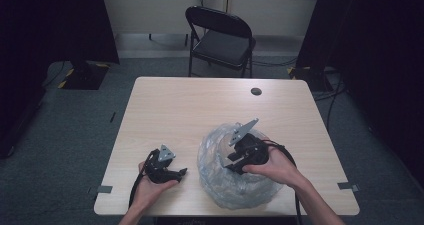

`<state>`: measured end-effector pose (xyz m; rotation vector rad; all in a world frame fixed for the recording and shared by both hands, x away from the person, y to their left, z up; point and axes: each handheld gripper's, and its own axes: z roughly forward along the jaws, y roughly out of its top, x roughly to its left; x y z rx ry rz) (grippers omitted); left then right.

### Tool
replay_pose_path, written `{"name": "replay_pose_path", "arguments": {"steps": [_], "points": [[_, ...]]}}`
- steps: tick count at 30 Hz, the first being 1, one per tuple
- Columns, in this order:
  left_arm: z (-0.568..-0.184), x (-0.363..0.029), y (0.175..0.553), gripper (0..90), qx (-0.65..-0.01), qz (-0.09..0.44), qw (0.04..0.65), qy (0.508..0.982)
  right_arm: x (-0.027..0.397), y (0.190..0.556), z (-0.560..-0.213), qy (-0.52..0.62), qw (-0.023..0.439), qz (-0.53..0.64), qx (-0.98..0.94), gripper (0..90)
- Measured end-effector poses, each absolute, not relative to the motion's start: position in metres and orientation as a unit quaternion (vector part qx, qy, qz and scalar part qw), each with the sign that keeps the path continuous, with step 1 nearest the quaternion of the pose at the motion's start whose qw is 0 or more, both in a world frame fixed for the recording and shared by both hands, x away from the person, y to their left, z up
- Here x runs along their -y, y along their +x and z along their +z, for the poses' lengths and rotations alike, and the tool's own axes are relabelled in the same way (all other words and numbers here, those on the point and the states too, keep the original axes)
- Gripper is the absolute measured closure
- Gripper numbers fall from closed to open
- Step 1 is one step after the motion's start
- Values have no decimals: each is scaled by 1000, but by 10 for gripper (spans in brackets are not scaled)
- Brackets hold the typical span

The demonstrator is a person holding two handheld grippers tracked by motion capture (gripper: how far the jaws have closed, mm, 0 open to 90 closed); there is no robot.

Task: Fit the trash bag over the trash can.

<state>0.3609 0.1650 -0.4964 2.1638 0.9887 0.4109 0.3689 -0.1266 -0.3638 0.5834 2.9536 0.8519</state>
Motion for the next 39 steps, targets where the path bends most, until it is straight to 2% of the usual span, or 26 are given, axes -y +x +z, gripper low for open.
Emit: {"name": "replay_pose_path", "arguments": {"steps": [11, 13, 16, 18, 23, 25, 27, 31, 35, 39], "points": [[-496, -165, 361, 235, -383, 159, 355, 838, 108, 371, -378, 169, -18, 145, -975, 595], [-496, -165, 361, 235, -383, 159, 356, 838, 108, 372, -379, 169, -19, 139, -976, 563], [-496, -165, 361, 235, -382, 159, 355, 838, 110, 369, -376, 165, 3, 158, -973, 420], [-496, -165, 361, 235, -382, 159, 356, 838, 113, 367, -372, 168, 21, 187, -968, 357], [-496, -165, 361, 235, -383, 159, 356, 838, 129, 364, -353, 173, 45, 265, -948, 326], [-496, -165, 361, 234, -383, 159, 356, 838, 137, 363, -342, 180, 62, 293, -937, 365], [-496, -165, 361, 234, -383, 159, 356, 838, 141, 364, -335, 182, 78, 309, -930, 497], [-496, -165, 361, 234, -383, 159, 356, 838, 142, 375, -331, 211, 128, 293, -924, 631], [-496, -165, 361, 234, -383, 158, 356, 838, 138, 395, -343, 232, 144, 256, -927, 685], [-496, -165, 361, 234, -383, 158, 356, 838, 129, 403, -359, 234, 144, 217, -937, 698]]}}
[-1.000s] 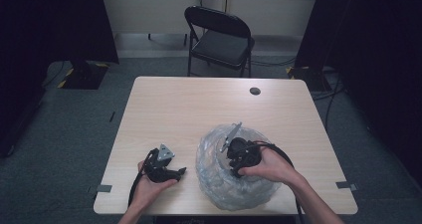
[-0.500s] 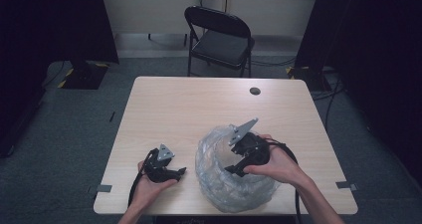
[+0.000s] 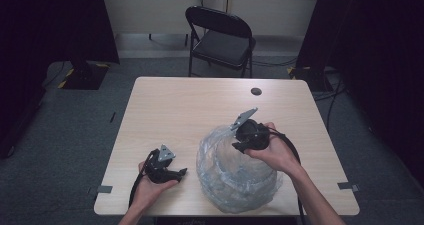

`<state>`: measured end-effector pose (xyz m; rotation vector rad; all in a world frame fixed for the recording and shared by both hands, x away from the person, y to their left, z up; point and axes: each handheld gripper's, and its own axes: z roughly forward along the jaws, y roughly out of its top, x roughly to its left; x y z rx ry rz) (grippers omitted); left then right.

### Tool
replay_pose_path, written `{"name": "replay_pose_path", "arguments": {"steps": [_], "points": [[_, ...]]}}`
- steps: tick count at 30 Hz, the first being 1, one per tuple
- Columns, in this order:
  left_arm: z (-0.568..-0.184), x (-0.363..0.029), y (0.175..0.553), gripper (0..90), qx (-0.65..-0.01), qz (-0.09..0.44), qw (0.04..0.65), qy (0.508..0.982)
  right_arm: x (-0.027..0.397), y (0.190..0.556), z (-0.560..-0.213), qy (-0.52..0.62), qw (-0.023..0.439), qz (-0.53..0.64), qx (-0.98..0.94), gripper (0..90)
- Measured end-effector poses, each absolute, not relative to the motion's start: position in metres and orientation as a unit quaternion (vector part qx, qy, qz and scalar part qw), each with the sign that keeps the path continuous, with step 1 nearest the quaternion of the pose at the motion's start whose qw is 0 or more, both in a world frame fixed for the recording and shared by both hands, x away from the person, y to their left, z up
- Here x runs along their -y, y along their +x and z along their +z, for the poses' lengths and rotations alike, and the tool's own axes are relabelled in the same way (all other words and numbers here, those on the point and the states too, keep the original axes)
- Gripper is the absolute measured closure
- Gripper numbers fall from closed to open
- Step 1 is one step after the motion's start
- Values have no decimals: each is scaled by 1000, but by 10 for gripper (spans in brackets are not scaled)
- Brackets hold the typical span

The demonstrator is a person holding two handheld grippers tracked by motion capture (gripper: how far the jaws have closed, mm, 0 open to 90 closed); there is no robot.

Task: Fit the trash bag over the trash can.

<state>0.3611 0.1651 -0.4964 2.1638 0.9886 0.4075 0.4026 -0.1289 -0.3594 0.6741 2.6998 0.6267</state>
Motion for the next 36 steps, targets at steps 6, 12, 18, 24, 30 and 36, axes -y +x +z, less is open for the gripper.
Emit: {"name": "replay_pose_path", "arguments": {"steps": [6, 12, 18, 24, 30, 36], "points": [[-496, -165, 361, 234, -383, 157, 355, 838, 123, 410, -369, 245, 132, 179, -944, 733], [-496, -165, 361, 234, -384, 157, 355, 838, 114, 412, -378, 245, 133, 108, -954, 706], [-496, -165, 361, 233, -383, 157, 355, 838, 115, 410, -375, 247, 124, 125, -953, 583], [-496, -165, 361, 233, -383, 158, 355, 838, 124, 401, -362, 244, 107, 201, -943, 487], [-496, -165, 361, 233, -383, 158, 355, 838, 144, 384, -344, 237, 101, 254, -932, 540], [-496, -165, 361, 233, -383, 158, 355, 838, 158, 366, -345, 218, 57, 284, -932, 608]]}}
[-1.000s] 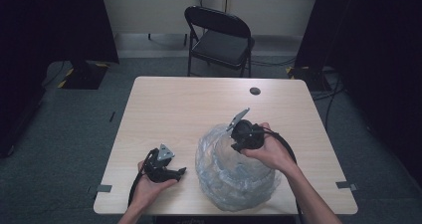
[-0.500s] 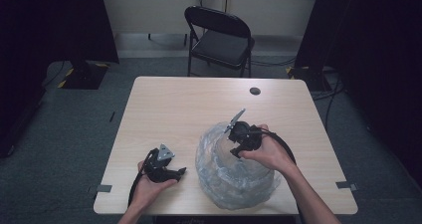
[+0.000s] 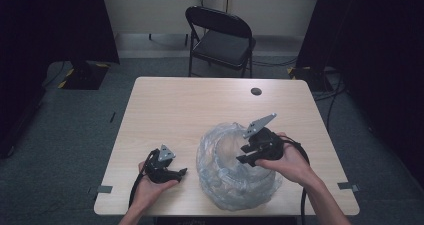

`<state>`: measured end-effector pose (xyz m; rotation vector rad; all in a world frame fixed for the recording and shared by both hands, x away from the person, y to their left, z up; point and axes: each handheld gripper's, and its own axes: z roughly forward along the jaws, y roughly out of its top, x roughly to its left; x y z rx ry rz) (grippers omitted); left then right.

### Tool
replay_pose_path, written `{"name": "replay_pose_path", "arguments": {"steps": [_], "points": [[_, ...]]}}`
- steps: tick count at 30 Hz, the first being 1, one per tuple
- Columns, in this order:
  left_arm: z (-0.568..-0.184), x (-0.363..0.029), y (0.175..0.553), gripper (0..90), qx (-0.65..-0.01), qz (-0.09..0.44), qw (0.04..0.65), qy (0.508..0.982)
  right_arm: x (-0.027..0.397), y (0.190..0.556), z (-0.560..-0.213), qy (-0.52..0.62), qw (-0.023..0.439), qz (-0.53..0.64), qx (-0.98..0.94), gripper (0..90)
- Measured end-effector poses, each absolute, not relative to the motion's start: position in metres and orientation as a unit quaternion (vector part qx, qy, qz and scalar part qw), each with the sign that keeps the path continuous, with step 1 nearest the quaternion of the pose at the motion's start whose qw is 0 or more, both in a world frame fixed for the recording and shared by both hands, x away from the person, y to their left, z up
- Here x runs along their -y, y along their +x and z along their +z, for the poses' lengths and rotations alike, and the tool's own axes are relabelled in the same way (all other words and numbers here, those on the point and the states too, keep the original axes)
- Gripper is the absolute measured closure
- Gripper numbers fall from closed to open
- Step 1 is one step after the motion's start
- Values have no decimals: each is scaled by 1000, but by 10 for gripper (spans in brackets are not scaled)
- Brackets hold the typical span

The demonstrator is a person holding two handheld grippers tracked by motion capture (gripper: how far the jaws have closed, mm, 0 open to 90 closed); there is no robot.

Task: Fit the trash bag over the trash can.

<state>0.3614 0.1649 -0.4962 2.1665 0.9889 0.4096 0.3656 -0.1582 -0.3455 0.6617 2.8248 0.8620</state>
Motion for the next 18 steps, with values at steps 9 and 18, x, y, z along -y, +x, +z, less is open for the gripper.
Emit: {"name": "replay_pose_path", "arguments": {"steps": [9, 18], "points": [[-496, -165, 362, 233, -383, 159, 355, 838, 163, 362, -360, 225, 46, 242, -943, 642], [-497, -165, 362, 232, -384, 160, 356, 837, 156, 364, -372, 218, 41, 195, -955, 567]]}}
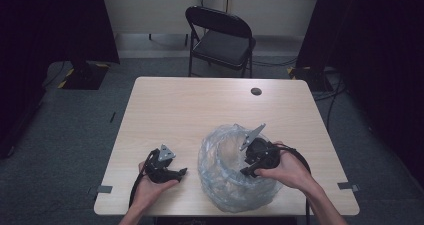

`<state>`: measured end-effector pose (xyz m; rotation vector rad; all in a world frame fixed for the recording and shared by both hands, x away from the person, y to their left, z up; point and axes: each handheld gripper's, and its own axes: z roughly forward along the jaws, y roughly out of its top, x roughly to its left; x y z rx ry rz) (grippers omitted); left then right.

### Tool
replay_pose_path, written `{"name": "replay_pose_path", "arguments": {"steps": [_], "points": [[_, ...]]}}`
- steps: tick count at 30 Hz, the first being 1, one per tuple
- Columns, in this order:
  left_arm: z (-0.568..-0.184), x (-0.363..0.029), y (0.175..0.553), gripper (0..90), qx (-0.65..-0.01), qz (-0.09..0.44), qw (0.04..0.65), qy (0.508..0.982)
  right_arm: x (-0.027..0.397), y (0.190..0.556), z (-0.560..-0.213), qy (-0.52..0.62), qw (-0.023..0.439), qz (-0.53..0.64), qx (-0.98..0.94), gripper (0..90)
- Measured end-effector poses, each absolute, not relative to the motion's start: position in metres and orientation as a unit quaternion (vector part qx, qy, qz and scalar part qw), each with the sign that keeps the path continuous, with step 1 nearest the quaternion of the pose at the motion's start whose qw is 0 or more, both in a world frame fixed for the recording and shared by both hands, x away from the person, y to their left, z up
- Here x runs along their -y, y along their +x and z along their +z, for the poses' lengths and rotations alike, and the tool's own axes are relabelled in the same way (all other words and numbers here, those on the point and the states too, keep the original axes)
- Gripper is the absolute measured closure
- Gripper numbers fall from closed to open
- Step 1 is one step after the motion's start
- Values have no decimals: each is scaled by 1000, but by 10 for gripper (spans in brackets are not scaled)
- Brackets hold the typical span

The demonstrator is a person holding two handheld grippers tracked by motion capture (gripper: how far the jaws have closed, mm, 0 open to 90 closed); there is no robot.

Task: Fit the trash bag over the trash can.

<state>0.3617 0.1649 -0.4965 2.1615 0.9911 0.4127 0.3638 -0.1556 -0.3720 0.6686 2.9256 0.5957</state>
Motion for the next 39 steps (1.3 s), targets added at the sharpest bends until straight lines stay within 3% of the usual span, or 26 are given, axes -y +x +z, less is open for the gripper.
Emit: {"name": "replay_pose_path", "arguments": {"steps": [10, 16, 28, 35, 39], "points": [[-497, -166, 362, 210, -389, 163, 356, 834, 155, 364, -373, 220, 70, 187, -955, 367], [-499, -169, 363, 157, -394, 165, 357, 831, 165, 364, -368, 244, 66, 261, -932, 316], [-501, -170, 363, 86, -405, 174, 355, 825, 176, 361, -354, 262, 102, 343, -896, 211], [-502, -170, 366, 6, -420, 175, 344, 822, 186, 363, -347, 284, 122, 395, -865, 181], [-502, -170, 366, 4, -418, 174, 343, 823, 193, 362, -344, 293, 135, 417, -849, 169]]}}
